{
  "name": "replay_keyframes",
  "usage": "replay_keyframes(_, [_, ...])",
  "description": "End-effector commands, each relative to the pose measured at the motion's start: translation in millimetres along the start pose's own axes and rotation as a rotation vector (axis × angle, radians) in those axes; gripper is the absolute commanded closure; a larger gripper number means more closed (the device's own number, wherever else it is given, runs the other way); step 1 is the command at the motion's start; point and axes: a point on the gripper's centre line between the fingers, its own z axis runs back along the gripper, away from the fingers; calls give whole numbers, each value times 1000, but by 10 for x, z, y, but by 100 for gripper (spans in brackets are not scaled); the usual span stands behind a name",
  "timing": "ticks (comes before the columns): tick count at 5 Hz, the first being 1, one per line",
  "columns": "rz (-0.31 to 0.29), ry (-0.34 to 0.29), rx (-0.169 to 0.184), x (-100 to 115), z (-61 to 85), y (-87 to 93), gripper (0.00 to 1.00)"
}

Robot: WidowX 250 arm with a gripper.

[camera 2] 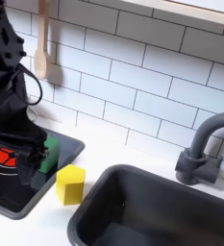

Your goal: Reach green block

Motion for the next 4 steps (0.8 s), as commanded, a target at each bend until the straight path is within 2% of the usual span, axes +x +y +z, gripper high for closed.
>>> replay_keyframes(1, [13,-5,-2,218,-114,15,0])
replay_keyframes(4, [57,-19,0,505,-264,83,0])
